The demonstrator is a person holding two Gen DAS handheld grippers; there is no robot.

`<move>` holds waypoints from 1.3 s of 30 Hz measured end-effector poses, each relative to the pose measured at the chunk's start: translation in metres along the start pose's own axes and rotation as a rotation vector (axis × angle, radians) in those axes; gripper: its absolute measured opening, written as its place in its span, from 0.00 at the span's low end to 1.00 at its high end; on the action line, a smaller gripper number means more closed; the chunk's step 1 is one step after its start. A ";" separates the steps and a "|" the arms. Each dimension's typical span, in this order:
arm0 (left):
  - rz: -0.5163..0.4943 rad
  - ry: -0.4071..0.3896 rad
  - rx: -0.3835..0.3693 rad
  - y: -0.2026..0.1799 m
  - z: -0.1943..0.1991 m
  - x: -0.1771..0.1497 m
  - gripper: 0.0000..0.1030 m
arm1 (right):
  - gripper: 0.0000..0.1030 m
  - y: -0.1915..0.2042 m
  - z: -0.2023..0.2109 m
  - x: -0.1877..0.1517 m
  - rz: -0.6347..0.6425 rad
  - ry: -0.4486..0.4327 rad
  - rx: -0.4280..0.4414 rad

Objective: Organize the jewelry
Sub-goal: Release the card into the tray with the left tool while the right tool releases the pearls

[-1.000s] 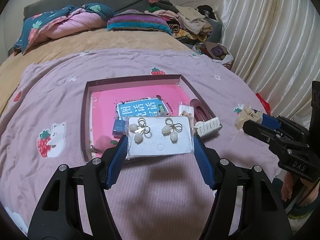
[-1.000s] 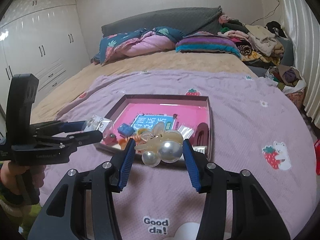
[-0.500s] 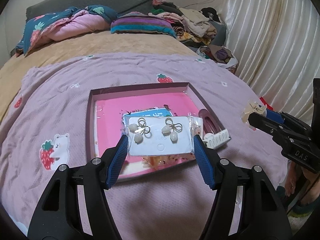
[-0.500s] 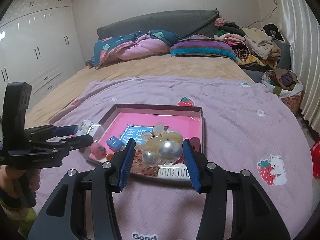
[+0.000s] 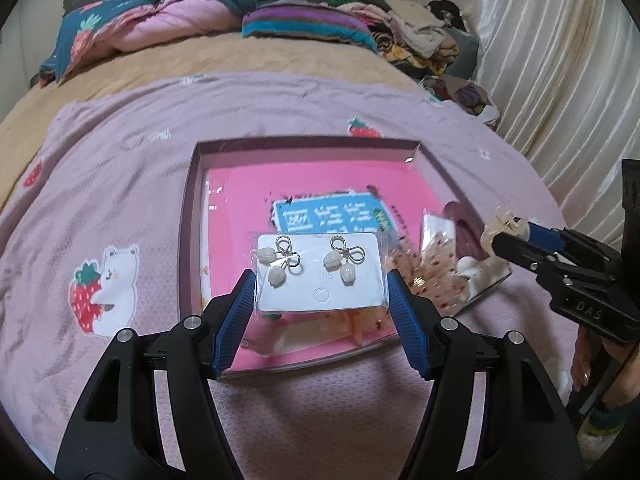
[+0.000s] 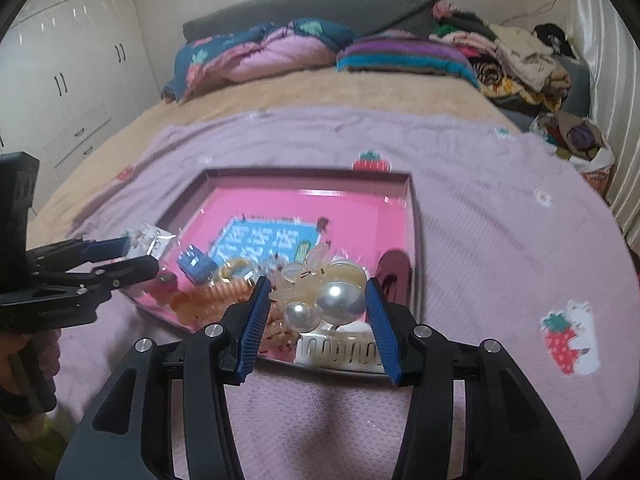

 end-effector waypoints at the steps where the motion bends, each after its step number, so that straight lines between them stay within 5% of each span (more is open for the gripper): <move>1: 0.001 0.006 0.003 0.001 -0.002 -0.002 0.56 | 0.46 0.000 -0.005 -0.003 -0.006 0.009 0.004; 8: 0.017 0.020 0.017 0.010 -0.007 -0.011 0.58 | 0.47 0.002 -0.019 -0.012 -0.019 0.042 0.009; 11: 0.019 0.018 0.021 0.010 -0.006 -0.011 0.61 | 0.66 0.002 -0.011 -0.011 -0.028 0.020 0.004; 24: 0.012 -0.044 0.031 0.000 0.036 -0.010 0.77 | 0.94 0.004 0.058 -0.011 -0.041 -0.103 -0.024; 26: 0.012 -0.064 0.041 0.000 0.048 -0.010 0.88 | 0.95 0.008 0.070 -0.013 -0.032 -0.122 -0.025; 29: 0.016 -0.084 0.047 0.000 0.063 -0.012 0.91 | 0.96 0.013 0.084 -0.015 -0.013 -0.143 -0.030; 39: 0.019 -0.116 0.076 -0.001 0.097 -0.033 0.91 | 0.96 0.029 0.110 -0.031 0.001 -0.168 -0.011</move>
Point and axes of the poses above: each gripper's, at about its wrist camera, not at the fingertips, and z roughly against the way its jaws point, y to its left, x to its top, the point moved 8 cm from there along -z, roughly the way its jaws point, and after that the axes turned 1 degree about -z, right-handed, at the moved point
